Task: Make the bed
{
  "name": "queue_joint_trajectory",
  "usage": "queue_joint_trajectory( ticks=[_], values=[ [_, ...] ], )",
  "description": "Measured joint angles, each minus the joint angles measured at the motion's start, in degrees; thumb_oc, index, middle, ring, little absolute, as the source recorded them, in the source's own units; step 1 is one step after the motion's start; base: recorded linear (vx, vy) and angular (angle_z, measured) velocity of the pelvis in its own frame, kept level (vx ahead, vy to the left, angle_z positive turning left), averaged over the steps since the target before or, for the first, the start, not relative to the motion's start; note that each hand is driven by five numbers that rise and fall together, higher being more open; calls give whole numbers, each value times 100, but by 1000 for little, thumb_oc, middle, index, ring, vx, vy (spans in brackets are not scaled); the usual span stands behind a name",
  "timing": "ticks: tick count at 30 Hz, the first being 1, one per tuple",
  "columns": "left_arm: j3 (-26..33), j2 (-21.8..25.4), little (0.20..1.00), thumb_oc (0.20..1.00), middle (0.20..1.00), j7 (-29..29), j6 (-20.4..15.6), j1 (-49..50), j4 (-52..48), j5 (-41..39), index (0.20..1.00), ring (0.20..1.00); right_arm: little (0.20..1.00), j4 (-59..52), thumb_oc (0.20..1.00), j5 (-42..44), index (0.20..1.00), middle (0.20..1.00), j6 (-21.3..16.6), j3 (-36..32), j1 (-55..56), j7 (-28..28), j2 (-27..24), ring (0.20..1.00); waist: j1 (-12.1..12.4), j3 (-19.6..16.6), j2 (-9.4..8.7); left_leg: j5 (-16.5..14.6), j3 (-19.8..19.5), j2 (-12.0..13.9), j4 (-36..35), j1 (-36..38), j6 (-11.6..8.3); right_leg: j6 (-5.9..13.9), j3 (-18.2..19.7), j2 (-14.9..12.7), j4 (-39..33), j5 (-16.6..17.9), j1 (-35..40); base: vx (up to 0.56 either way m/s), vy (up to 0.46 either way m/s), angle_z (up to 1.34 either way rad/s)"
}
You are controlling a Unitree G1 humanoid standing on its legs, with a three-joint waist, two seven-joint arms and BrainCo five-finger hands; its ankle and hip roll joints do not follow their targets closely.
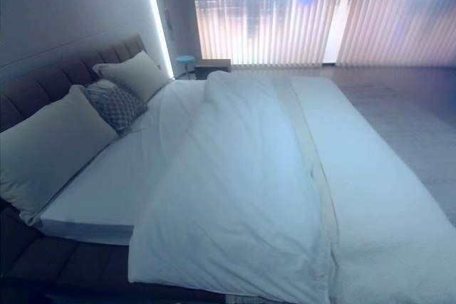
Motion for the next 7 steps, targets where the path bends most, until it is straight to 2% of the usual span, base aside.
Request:
queue_joint_trajectory(
  ticks=[7],
  values=[
    [-70,-18,1000,1000,1000,8,20,60,39,164,1000,1000,1000,-55,1000,-400,1000,1000,5,364,13,-45,31,1000,29,-44,29,1,-135,-4,2,20,-3,-30,-136,7,-1,-54,68,4,-4,12]
  ],
)
